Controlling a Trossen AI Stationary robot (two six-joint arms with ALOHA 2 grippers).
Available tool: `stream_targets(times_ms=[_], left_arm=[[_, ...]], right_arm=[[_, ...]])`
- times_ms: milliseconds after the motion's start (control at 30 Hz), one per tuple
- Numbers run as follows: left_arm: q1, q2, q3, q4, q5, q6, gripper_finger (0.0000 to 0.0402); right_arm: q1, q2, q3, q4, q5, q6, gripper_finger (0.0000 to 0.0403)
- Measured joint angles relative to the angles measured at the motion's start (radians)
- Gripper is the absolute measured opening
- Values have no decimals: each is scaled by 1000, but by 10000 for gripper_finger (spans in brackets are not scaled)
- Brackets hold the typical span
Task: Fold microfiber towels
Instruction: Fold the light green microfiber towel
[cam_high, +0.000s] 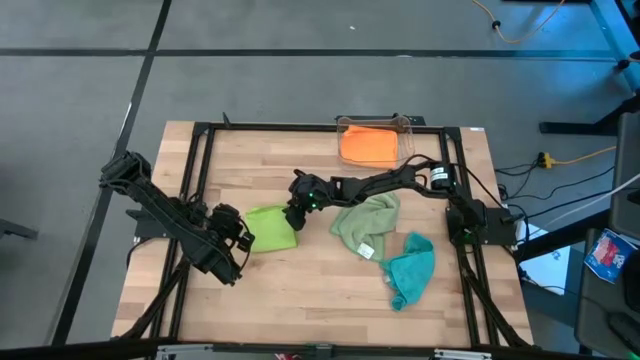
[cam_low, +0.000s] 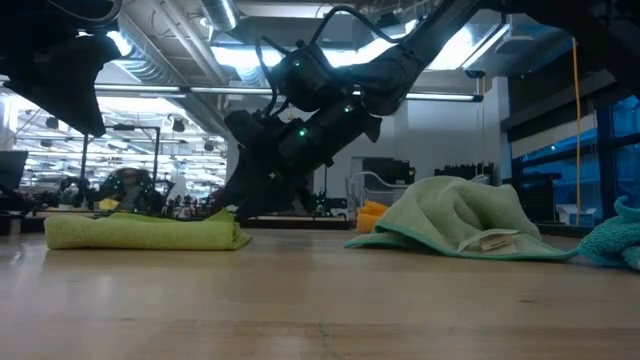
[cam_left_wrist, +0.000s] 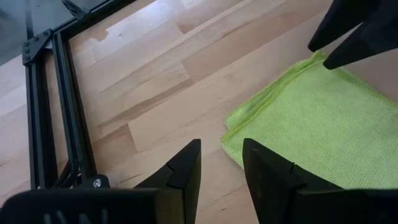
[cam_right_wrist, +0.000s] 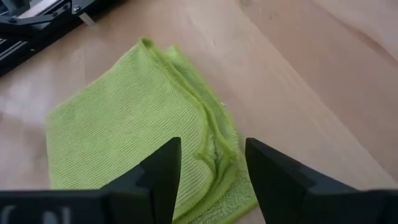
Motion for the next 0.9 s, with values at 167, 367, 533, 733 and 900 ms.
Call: stream_targets(times_ms=[167,367,533,733,900], left_arm=[[0,0,0,0,0,-2,111],[0,0,0,0,0,-2,111],[0,0,0,0,0,-2,111],[0,0,0,0,0,-2,111],[0,0,0,0,0,-2,111]], right_arm=[[0,0,0,5,-26,-1,186],[0,0,-1,5,-43,-2,187],[1,0,-1,4,-44,-4,178],[1,0,-1,5,-44,-6,154],[2,1,-1,9,-44,-22,140]])
